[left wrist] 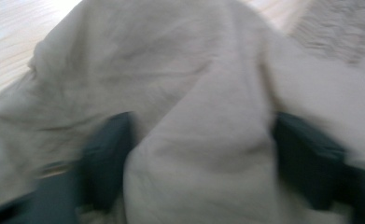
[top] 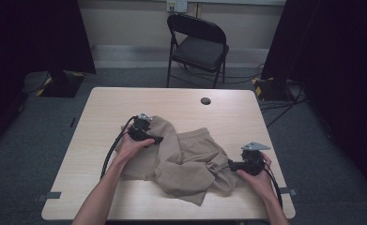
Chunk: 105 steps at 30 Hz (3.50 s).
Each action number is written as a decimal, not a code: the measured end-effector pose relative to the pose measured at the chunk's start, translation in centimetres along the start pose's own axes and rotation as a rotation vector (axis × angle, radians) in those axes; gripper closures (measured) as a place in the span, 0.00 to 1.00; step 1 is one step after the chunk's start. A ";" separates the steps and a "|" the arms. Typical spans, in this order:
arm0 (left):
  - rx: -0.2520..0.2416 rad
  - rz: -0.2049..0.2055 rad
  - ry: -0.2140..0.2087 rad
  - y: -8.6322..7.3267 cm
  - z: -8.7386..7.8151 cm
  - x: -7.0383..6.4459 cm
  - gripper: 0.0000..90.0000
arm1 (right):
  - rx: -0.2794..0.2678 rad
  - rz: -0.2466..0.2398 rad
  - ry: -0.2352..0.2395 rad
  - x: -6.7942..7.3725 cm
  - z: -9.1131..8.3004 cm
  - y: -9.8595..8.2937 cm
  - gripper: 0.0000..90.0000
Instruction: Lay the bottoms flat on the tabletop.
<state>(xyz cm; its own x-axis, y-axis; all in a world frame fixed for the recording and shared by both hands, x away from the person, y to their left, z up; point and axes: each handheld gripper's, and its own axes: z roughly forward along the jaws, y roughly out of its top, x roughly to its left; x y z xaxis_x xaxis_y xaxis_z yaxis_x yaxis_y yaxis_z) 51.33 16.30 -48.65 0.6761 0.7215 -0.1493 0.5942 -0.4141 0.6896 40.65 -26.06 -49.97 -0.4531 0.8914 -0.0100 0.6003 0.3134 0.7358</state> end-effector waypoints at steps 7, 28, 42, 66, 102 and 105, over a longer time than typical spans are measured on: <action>-0.066 -0.002 -0.048 0.0 -1.0 -0.2 0.65 | 0.000 0.000 -0.001 0.0 0.0 0.0 0.17; -0.245 -0.037 -0.116 1.0 -6.0 -0.2 0.80 | 0.000 0.000 0.001 0.0 0.0 0.0 0.17; -0.109 -0.079 -0.021 1.0 -1.7 0.8 0.71 | -0.001 -0.001 0.003 0.0 0.0 0.0 0.17; -0.252 0.048 -0.222 -6.8 -12.5 -3.5 0.98 | 0.000 0.004 -0.005 0.0 0.0 0.0 0.17; -0.165 -0.082 -0.122 -8.1 -9.1 0.5 0.73 | 0.000 0.007 -0.007 0.1 0.0 0.0 0.17; -0.181 -0.035 -0.160 -8.5 -10.0 -0.5 0.87 | 0.000 0.006 -0.007 0.1 0.0 0.0 0.17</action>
<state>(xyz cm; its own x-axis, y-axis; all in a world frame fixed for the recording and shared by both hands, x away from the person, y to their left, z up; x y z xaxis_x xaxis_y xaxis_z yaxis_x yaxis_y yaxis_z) 41.59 24.98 -47.38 0.7255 0.6304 -0.2761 0.5405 -0.2736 0.7956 40.57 -26.02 -49.98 -0.4449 0.8955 -0.0097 0.6032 0.3077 0.7359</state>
